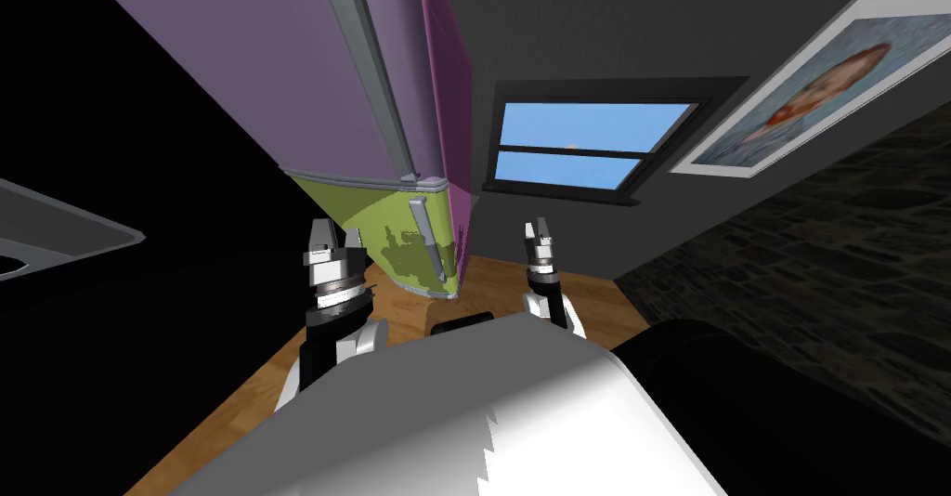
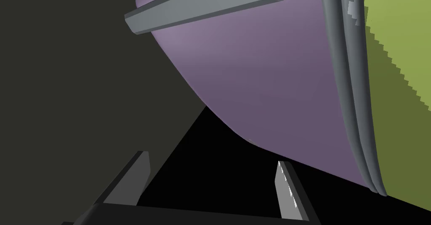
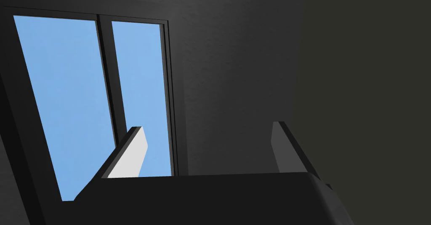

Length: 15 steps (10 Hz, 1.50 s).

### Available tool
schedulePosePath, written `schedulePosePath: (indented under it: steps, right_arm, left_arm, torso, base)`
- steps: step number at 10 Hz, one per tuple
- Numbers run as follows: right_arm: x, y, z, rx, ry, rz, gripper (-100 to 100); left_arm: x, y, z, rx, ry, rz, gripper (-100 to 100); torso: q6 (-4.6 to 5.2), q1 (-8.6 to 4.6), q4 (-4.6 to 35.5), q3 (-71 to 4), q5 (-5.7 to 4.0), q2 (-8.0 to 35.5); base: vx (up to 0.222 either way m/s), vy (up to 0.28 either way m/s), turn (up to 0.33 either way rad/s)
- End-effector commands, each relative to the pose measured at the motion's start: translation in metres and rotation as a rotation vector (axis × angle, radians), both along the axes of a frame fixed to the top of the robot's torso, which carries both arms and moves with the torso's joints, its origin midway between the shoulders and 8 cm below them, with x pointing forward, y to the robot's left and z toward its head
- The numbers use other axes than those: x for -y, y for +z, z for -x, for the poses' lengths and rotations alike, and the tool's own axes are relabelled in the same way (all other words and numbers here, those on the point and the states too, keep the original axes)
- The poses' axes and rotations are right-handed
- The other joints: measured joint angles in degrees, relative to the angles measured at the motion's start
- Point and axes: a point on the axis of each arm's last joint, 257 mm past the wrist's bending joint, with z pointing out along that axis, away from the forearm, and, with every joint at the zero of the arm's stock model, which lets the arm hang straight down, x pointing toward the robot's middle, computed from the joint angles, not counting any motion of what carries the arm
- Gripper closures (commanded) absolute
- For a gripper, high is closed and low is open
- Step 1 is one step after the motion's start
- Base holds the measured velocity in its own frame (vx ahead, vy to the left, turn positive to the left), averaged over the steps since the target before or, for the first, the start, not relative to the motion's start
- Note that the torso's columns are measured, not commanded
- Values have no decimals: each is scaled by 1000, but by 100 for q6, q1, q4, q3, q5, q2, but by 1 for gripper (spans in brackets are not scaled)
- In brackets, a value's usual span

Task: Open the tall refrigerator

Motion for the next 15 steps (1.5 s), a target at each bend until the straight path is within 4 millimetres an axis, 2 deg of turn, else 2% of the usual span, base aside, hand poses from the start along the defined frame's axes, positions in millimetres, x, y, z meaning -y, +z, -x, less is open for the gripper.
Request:
schedulePosePath:
  steps: [1, 9, 10, 12, 15]
  right_arm:
    - [0, 0, 0, 0, 0, 0, 0]
    - [0, 0, 0, 0, 0, 0, 0]
    - [0, 0, 0, 0, 0, 0, 0]
    - [0, 0, 0, 0, 0, 0, 0]
    - [0, 0, 0, 0, 0, 0, 0]
  left_arm:
    - [0, 0, 0, 0, 0, 0, 0]
    - [0, 0, 0, 0, 0, 0, 0]
    - [6, 0, -2, -7, -21, -37, -100]
    - [15, 1, -6, -18, -47, -87, -100]
    - [25, 7, -15, -30, -73, -144, -100]
  torso:
    - [0, 0, 235, -467, 0, 232]
    - [0, 0, 3537, -7073, 0, 3539]
    - [0, 0, 3960, -7919, 0, 3962]
    - [0, 2, 4205, -8426, 1, 4207]
    - [0, -1, 4227, -8458, 0, 4226]
  base:
    - [0, 0, 0]
    - [0, 0, 0]
    - [8, 0, -2]
    - [7, -1, -4]
    - [16, -1, -5]
